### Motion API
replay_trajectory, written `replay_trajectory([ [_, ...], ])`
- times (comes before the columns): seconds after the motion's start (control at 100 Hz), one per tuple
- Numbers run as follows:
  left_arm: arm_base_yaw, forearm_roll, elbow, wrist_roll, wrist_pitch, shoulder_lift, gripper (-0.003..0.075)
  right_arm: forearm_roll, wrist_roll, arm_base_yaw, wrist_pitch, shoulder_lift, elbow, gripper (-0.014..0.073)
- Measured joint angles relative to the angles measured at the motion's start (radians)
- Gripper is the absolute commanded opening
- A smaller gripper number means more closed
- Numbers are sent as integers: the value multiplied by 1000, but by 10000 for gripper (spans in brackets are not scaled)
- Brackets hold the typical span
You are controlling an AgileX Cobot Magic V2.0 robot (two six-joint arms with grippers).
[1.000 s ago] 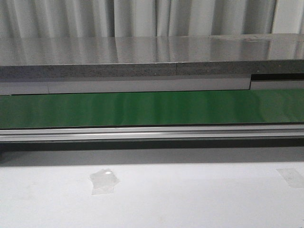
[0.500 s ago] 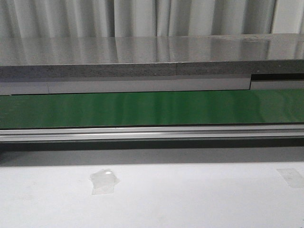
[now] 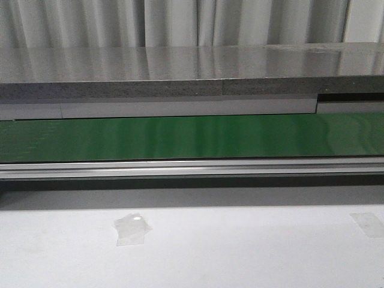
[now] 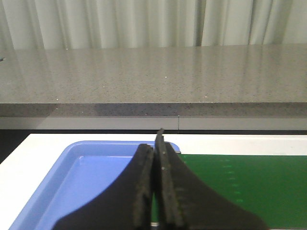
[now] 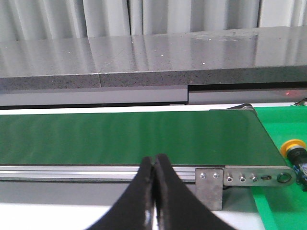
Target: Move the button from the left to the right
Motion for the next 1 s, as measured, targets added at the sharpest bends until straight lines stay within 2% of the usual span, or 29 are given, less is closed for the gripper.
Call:
replay_trajectory([
  [0.36,-27,52,238,-101,-1,-297,-20,0,2,0,0,0,0,-65],
  [0.51,-27,73,311,-143,-5,-302,-20,0,2,0,2,-1,0,-65],
  [1.0,-27,113,313,-174,-77,-302,-20,0,2,0,2,-1,0,-65],
])
